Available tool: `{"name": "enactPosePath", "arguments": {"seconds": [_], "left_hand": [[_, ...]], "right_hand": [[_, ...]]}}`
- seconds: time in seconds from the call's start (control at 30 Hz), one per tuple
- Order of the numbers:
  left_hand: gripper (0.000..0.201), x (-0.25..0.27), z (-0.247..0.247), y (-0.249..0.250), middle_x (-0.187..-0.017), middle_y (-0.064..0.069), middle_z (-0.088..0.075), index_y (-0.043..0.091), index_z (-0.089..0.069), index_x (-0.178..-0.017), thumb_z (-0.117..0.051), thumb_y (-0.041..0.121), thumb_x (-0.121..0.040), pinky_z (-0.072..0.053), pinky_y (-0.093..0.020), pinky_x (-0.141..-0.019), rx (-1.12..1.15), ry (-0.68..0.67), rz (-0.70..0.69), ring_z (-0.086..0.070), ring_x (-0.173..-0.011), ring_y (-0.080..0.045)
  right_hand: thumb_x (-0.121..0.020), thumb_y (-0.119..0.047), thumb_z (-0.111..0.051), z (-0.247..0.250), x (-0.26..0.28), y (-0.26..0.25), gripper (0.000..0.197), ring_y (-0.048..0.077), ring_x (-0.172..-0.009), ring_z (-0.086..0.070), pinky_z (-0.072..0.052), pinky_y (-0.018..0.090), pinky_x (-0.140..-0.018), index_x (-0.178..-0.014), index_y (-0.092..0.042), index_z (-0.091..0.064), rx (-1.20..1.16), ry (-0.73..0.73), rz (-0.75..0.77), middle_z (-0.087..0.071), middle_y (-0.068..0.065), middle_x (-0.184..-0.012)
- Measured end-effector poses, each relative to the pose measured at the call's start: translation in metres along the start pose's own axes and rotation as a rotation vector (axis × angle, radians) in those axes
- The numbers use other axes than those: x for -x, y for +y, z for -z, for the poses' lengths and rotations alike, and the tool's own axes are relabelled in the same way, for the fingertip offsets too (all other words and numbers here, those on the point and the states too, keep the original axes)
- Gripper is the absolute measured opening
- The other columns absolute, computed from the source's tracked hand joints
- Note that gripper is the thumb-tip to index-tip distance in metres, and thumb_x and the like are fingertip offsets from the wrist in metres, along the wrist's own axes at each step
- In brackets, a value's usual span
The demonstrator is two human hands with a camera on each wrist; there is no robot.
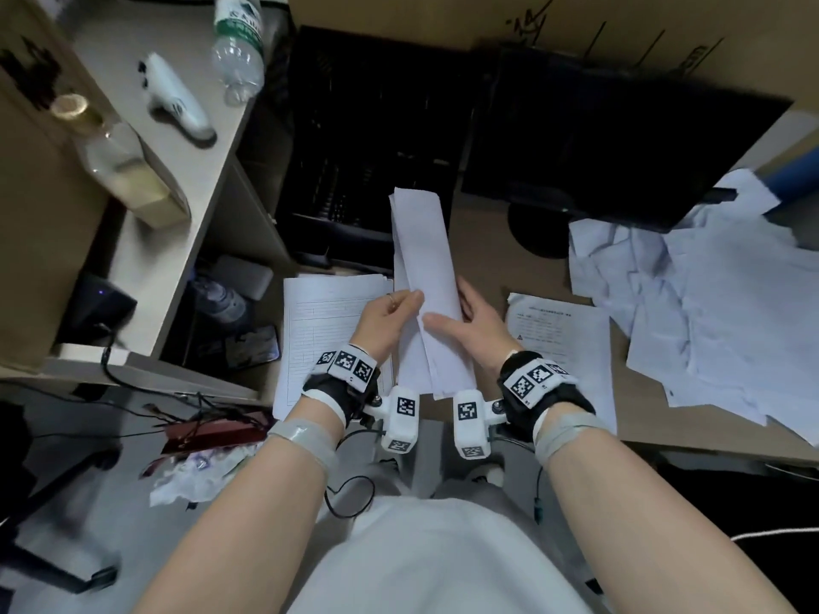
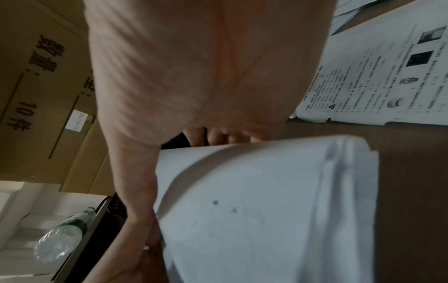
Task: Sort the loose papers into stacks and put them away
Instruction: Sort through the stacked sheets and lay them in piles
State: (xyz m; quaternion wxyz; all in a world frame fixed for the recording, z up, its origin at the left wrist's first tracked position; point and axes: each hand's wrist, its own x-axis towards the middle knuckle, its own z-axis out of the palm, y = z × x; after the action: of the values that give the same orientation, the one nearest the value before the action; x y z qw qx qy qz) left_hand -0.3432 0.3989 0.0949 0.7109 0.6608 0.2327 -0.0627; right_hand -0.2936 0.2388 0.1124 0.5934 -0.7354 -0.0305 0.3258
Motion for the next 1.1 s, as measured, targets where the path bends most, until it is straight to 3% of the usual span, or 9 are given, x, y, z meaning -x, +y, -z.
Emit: {"name": "enactPosePath", "arguments": {"seconds": [0.13, 0.23, 0.37, 0.47, 0.57, 0.67, 0.9, 1.0, 1.1], "left_hand": [[0.054, -0.008, 0.013, -0.005, -0.075, -0.016, -0.061, 0.000, -0.062, -0.080, -0.069, 0.054, -0.085, -0.049, -0.039, -0.069, -0.078, 0.064, 0.012, -0.055, -0.069, -0.018], [0.067, -0.013, 0.020, -0.010, -0.085, -0.027, -0.070, -0.008, -0.066, -0.087, -0.071, 0.058, -0.077, -0.054, -0.045, -0.067, -0.115, 0.136, 0.043, -0.063, -0.070, -0.023], [0.052, -0.018, 0.028, -0.005, -0.053, 0.001, -0.048, 0.009, -0.046, -0.061, -0.066, 0.045, -0.092, -0.037, -0.024, -0.056, -0.097, 0.144, 0.059, -0.046, -0.052, -0.013], [0.049, -0.017, 0.032, -0.001, -0.040, 0.017, -0.042, 0.016, -0.040, -0.059, -0.052, 0.038, -0.101, -0.035, -0.015, -0.048, -0.041, 0.118, 0.066, -0.040, -0.039, 0.000], [0.040, -0.020, 0.036, -0.001, -0.086, 0.005, -0.076, 0.008, -0.069, -0.093, -0.048, 0.040, -0.103, -0.055, -0.022, -0.077, 0.106, 0.062, 0.123, -0.073, -0.081, -0.008], [0.037, -0.021, 0.040, 0.005, -0.110, -0.007, -0.074, 0.014, -0.070, -0.108, -0.046, 0.042, -0.103, -0.056, -0.028, -0.087, 0.180, 0.078, 0.170, -0.072, -0.100, -0.019], [0.029, -0.025, 0.035, 0.007, -0.105, -0.007, -0.075, 0.008, -0.072, -0.105, -0.053, 0.031, -0.102, -0.056, -0.029, -0.087, 0.122, 0.029, 0.122, -0.071, -0.098, -0.019], [0.025, -0.023, 0.033, 0.005, -0.091, -0.001, -0.075, 0.010, -0.071, -0.095, -0.057, 0.029, -0.100, -0.055, -0.023, -0.074, 0.007, 0.020, 0.076, -0.070, -0.085, -0.014], [0.039, -0.025, 0.033, 0.002, -0.093, -0.009, -0.076, 0.002, -0.071, -0.096, -0.056, 0.038, -0.100, -0.057, -0.027, -0.078, -0.027, 0.023, 0.090, -0.071, -0.084, -0.015]], "right_hand": [[-0.085, -0.013, -0.076, -0.008, -0.012, -0.001, 0.084, -0.009, -0.109, -0.059, -0.052, 0.012, -0.081, -0.152, -0.033, -0.031, 0.032, -0.094, 0.008, -0.055, -0.018, -0.135], [-0.088, -0.003, -0.069, -0.018, -0.022, 0.000, 0.084, -0.002, -0.119, -0.057, -0.052, 0.015, -0.088, -0.157, -0.022, -0.025, 0.007, -0.104, 0.016, -0.048, -0.005, -0.147], [-0.091, 0.000, -0.066, -0.024, -0.029, 0.007, 0.067, 0.009, -0.115, -0.065, -0.055, 0.029, -0.094, -0.150, -0.016, -0.040, -0.090, 0.007, 0.003, -0.061, 0.001, -0.137], [-0.094, -0.001, -0.063, -0.026, -0.034, 0.010, 0.055, 0.014, -0.110, -0.068, -0.056, 0.035, -0.094, -0.145, -0.014, -0.048, -0.134, 0.063, -0.020, -0.067, 0.002, -0.128], [-0.095, -0.003, -0.062, -0.026, -0.040, 0.011, 0.051, 0.018, -0.110, -0.069, -0.055, 0.037, -0.096, -0.143, -0.012, -0.049, -0.158, 0.088, -0.053, -0.068, 0.005, -0.127], [-0.096, -0.003, -0.061, -0.028, -0.045, 0.009, 0.049, 0.015, -0.105, -0.070, -0.057, 0.033, -0.092, -0.143, -0.011, -0.050, -0.178, 0.102, -0.074, -0.070, 0.002, -0.122], [-0.099, 0.000, -0.053, -0.027, -0.048, 0.009, 0.042, 0.005, -0.096, -0.070, -0.054, 0.016, -0.077, -0.140, -0.007, -0.054, -0.195, 0.113, -0.093, -0.067, 0.006, -0.127], [-0.099, -0.003, -0.054, -0.029, -0.049, 0.009, 0.046, 0.010, -0.109, -0.068, -0.056, 0.022, -0.087, -0.144, -0.013, -0.051, -0.188, 0.094, -0.089, -0.066, 0.003, -0.131], [-0.099, -0.005, -0.054, -0.030, -0.049, 0.007, 0.052, 0.009, -0.121, -0.060, -0.049, 0.030, -0.104, -0.149, -0.020, -0.045, -0.074, 0.089, -0.016, -0.061, 0.000, -0.136]]}}
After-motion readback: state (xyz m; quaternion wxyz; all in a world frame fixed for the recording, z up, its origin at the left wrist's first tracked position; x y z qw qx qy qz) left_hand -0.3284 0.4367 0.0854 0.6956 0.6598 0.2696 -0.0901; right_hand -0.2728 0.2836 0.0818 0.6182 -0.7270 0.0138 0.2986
